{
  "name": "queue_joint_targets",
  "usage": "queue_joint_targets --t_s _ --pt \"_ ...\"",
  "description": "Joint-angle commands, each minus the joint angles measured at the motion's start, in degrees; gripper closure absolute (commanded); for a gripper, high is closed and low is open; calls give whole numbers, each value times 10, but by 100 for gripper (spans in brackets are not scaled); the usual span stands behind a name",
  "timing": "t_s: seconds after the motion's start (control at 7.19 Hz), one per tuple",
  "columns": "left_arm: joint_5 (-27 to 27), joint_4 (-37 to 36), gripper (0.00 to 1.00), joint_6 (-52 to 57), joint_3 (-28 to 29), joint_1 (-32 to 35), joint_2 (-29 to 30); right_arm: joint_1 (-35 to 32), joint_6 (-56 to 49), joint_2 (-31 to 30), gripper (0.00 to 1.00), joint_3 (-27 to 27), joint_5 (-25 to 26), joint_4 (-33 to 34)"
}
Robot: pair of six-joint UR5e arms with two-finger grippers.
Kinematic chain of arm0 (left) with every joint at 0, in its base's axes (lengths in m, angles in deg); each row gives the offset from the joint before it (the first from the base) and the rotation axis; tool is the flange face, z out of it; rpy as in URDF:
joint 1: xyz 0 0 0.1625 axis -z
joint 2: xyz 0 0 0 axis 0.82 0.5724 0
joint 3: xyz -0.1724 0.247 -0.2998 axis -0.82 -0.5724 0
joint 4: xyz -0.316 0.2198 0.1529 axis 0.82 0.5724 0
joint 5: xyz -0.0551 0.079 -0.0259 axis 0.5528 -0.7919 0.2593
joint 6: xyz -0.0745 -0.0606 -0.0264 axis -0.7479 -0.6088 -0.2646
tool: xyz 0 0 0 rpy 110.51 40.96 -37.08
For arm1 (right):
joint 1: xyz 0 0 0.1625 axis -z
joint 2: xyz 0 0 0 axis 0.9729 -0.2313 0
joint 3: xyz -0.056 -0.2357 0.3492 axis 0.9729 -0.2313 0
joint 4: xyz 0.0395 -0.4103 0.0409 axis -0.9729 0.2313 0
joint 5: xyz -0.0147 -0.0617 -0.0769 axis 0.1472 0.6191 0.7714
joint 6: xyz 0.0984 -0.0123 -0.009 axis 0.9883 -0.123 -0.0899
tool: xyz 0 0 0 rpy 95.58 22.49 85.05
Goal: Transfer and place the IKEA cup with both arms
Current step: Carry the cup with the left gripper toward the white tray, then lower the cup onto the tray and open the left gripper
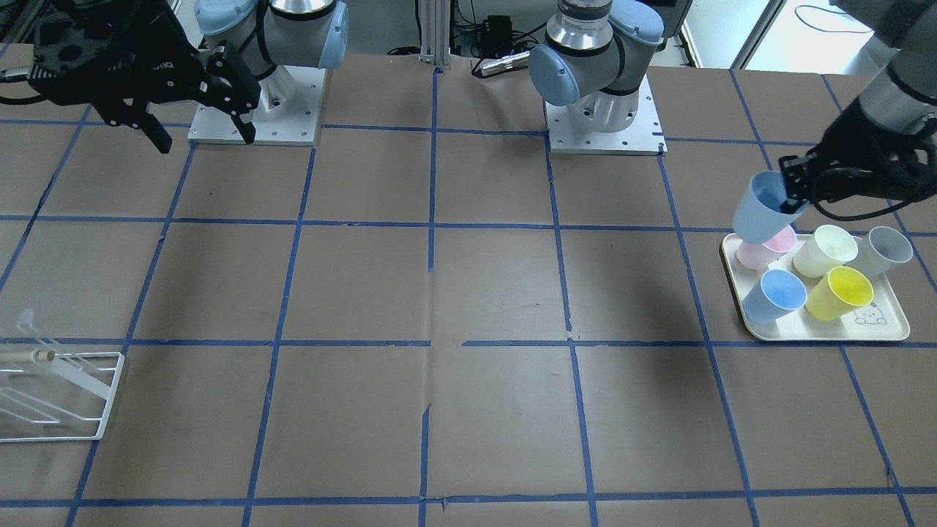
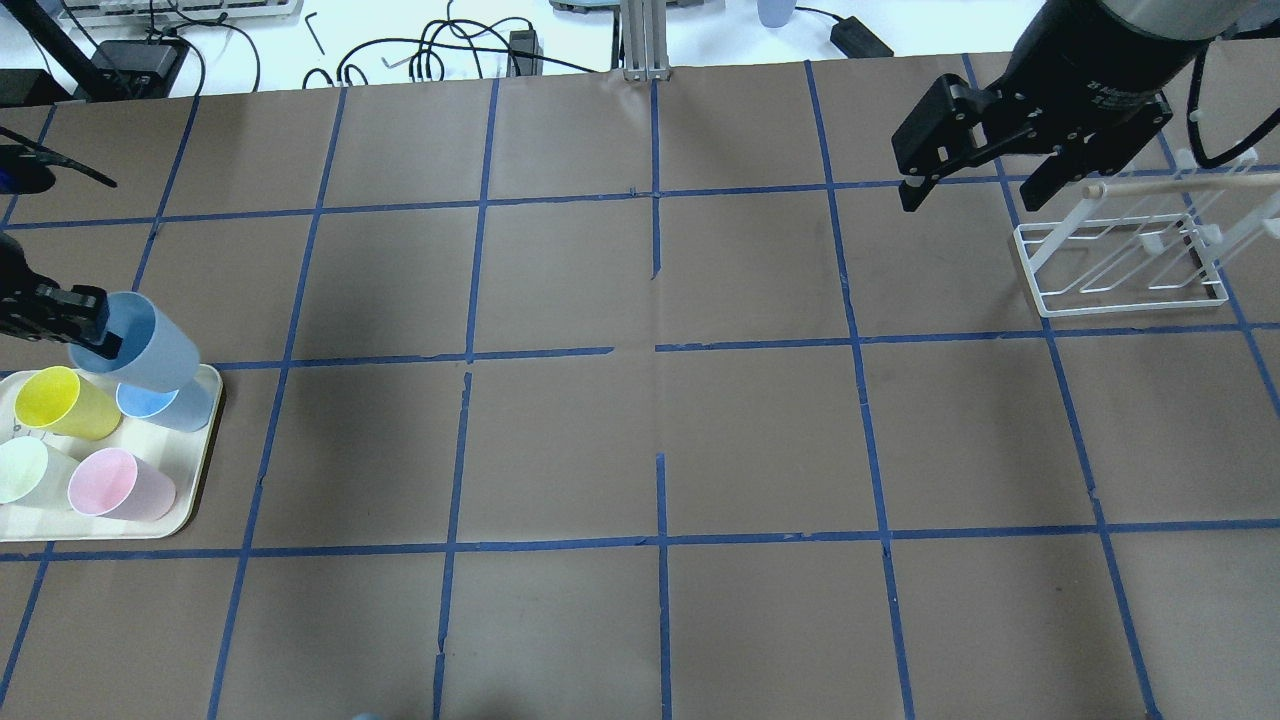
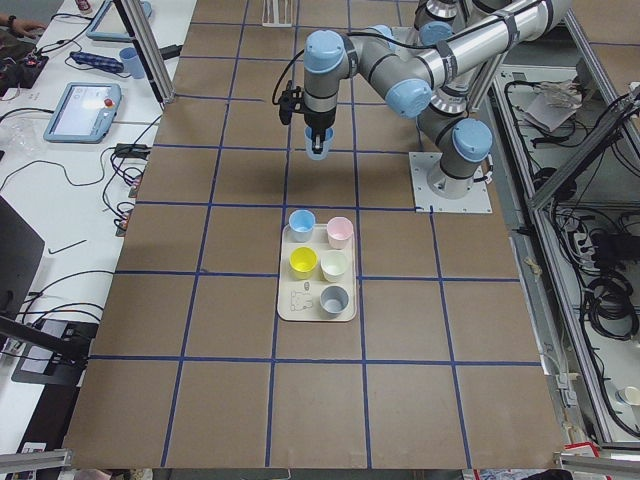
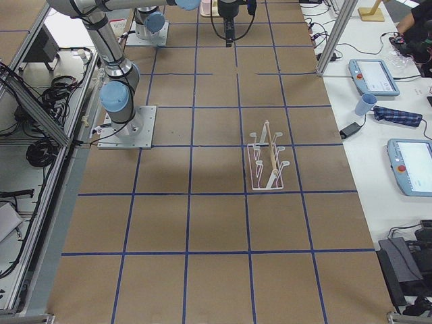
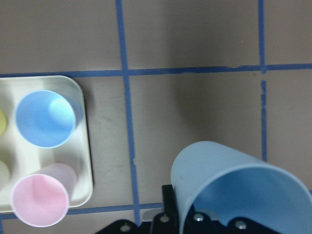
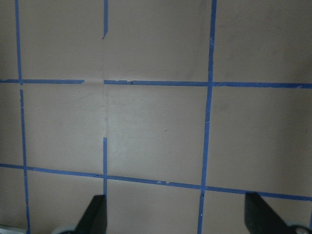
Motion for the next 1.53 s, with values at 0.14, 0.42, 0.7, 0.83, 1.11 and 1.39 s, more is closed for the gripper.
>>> queue_joint_targets --t_s 0.14,0.42,0.7,0.83,1.11,1.39 --pt "-19 3 100 207 110 -132 114 -17 9 1 0 30 57 98" --pt "-12 3 100 289 178 -175 208 -24 34 2 0 30 48 99" --pt "-7 6 100 326 264 -193 302 -23 35 20 0 26 45 140" --pt "10 5 100 331 288 -196 343 -23 43 20 0 26 45 145" --pt "19 3 100 331 304 -196 388 -24 47 25 0 23 45 146" --pt "13 -5 100 333 305 -196 410 -26 61 54 0 -12 47 141"
